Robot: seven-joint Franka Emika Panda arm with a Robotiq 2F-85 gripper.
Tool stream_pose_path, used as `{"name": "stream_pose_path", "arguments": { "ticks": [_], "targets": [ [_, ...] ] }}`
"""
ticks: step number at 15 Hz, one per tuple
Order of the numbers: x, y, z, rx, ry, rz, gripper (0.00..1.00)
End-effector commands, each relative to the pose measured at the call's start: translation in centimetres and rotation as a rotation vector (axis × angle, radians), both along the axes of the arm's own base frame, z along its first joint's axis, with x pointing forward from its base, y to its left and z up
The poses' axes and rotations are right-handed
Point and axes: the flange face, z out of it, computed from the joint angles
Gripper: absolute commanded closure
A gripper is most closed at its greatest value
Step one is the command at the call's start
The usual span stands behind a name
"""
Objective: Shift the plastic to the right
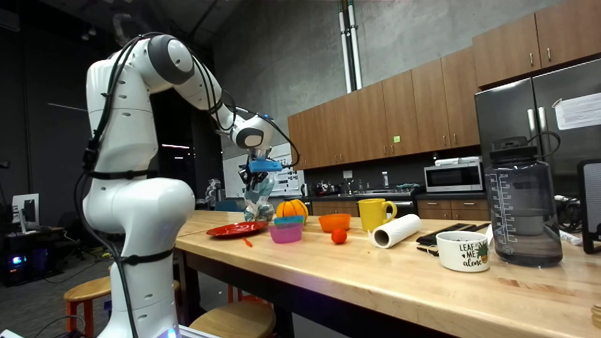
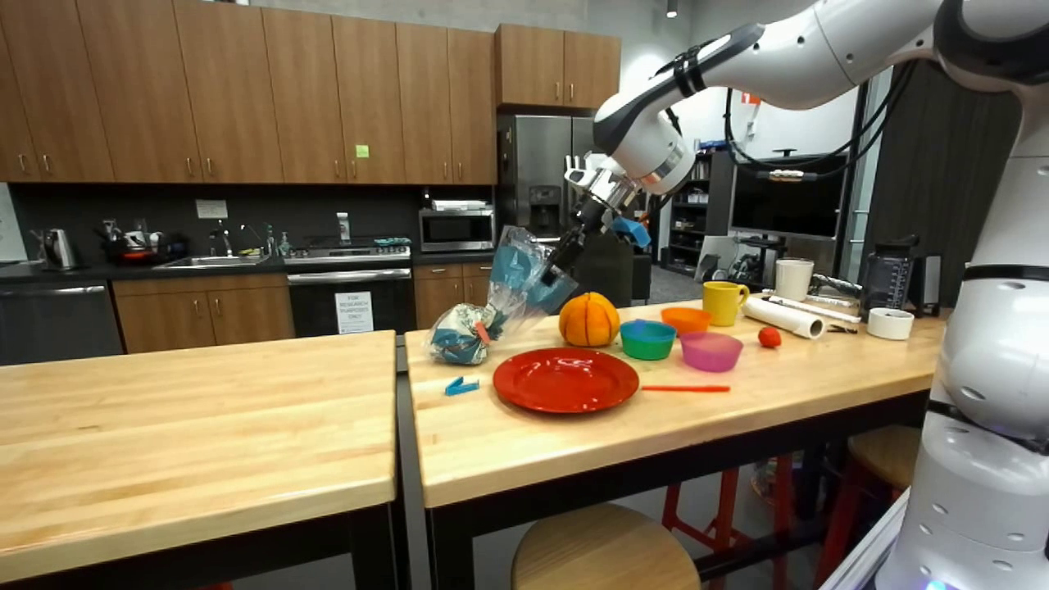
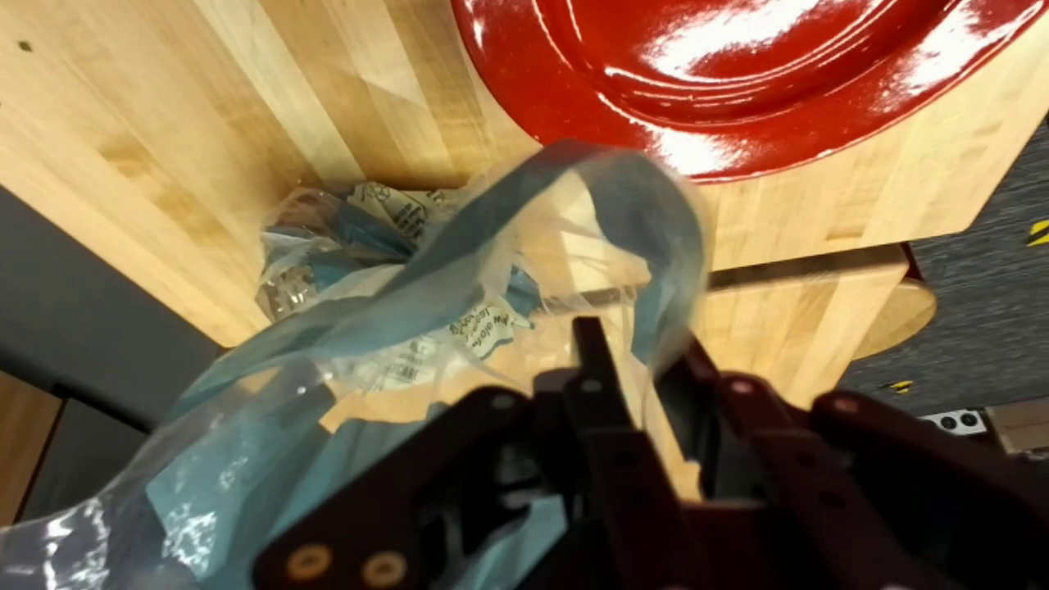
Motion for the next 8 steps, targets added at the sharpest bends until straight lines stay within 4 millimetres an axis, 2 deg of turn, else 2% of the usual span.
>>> {"name": "stream_pose_path", "arguments": {
  "ticks": [1, 8],
  "targets": [
    [-0.2, -1.1, 0.6, -0.02, 0.017, -0.004, 1.0],
    [-1.3, -3.9, 1.8, -0.06, 0.004, -0.052, 1.0]
  ]
}}
